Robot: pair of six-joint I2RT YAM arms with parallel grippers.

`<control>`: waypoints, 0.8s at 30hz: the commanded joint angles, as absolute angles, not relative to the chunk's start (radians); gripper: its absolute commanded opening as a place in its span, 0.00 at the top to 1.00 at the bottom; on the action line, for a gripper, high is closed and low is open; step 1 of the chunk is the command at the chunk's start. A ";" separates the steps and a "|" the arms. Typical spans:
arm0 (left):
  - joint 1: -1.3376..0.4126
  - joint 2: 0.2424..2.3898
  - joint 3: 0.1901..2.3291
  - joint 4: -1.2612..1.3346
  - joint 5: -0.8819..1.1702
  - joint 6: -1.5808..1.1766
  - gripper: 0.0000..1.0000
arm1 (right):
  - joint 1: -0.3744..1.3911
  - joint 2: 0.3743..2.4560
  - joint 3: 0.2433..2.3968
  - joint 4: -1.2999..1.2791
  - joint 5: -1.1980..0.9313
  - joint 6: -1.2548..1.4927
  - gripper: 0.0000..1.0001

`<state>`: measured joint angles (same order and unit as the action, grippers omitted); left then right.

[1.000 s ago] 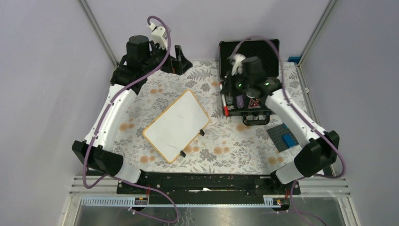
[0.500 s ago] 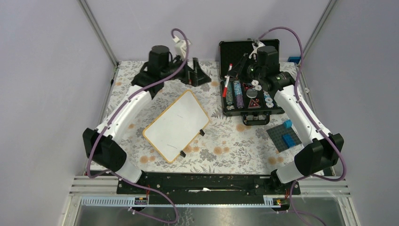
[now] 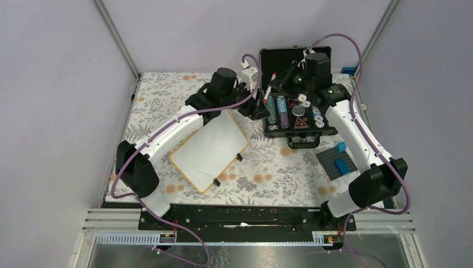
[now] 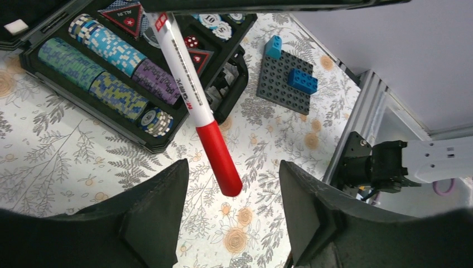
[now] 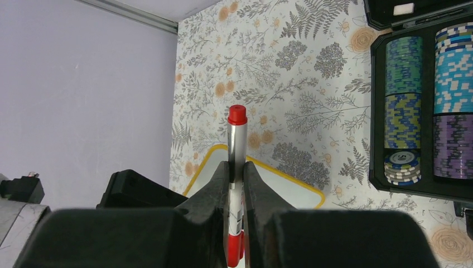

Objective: Write a sentence on the whiteboard
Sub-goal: Pass from the right arm to the left

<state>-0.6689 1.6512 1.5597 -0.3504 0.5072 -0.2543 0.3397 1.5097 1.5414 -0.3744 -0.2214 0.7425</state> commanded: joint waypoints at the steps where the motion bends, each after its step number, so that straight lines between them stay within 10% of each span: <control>1: -0.684 1.663 1.608 -0.333 0.438 -0.215 0.38 | 0.348 1.495 1.552 -0.347 -0.229 0.772 1.00; 12: -0.688 1.683 1.625 -0.347 0.401 -0.223 0.52 | 0.366 1.476 1.509 -0.347 -0.240 0.749 1.00; 18: -0.687 1.693 1.641 -0.375 0.371 -0.186 0.78 | 0.371 1.465 1.500 -0.337 -0.263 0.728 0.98; 24: -0.666 1.652 1.626 -0.440 0.407 -0.093 1.00 | 0.348 1.442 1.493 -0.324 -0.402 0.627 0.40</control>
